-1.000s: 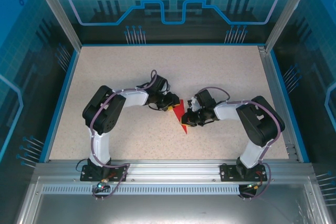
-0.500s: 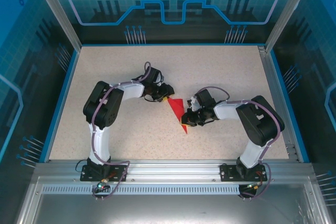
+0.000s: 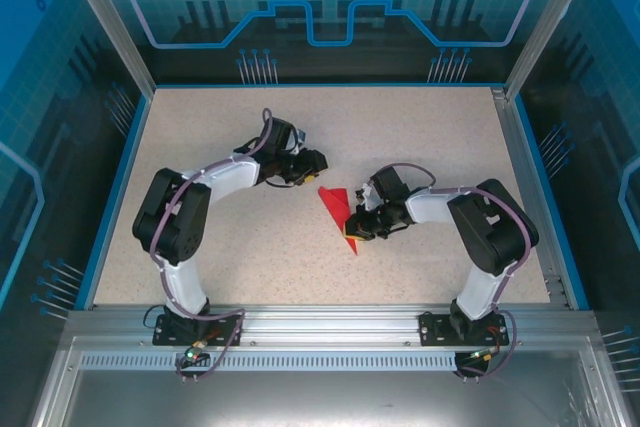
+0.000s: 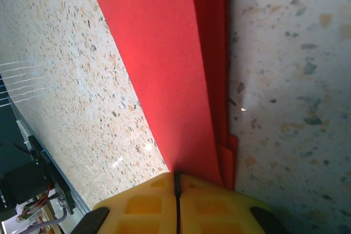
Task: Fold a paper plane with a square sheet of paper (pick it up from the middle)
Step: Fifth fold the wing at the center of the table.
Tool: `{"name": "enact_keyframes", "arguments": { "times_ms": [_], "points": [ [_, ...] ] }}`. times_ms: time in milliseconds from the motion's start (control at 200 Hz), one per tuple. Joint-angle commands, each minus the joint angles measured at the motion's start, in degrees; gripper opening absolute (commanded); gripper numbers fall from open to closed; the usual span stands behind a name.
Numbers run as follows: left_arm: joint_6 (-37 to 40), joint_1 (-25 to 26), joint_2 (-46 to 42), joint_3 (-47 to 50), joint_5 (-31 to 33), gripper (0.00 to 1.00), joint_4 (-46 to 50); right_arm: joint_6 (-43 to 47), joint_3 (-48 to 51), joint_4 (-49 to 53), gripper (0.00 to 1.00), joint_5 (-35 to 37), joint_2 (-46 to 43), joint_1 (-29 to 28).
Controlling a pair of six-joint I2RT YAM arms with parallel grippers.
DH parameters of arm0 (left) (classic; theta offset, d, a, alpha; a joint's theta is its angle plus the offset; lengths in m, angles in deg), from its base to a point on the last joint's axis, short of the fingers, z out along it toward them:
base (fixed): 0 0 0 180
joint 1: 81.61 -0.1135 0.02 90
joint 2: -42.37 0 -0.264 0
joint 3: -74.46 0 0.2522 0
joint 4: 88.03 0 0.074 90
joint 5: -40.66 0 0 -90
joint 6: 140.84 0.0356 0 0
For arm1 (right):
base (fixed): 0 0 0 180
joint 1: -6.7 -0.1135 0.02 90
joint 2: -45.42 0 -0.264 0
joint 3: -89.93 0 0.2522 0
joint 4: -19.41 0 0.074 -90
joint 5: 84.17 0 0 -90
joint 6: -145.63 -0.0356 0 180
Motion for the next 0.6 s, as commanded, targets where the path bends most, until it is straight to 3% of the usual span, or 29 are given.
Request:
{"name": "enact_keyframes", "arguments": {
  "times_ms": [0, 290, 595],
  "points": [
    [-0.83, 4.21, -0.22, 1.83, -2.29, 0.41, -0.35, 1.15, 1.89, 7.95, 0.08, 7.71, 4.27, 0.46],
    [-4.46, 8.32, 4.92, 3.47, -2.92, 0.4, -5.44, 0.48, 2.69, 7.09, 0.08, 7.75, 3.73, 0.59],
    [-5.54, 8.68, 10.58, 3.21, 0.72, 0.39, -4.04, -0.51, 3.34, 4.74, 0.09, 5.93, 0.4, 0.59]
  ]
}}
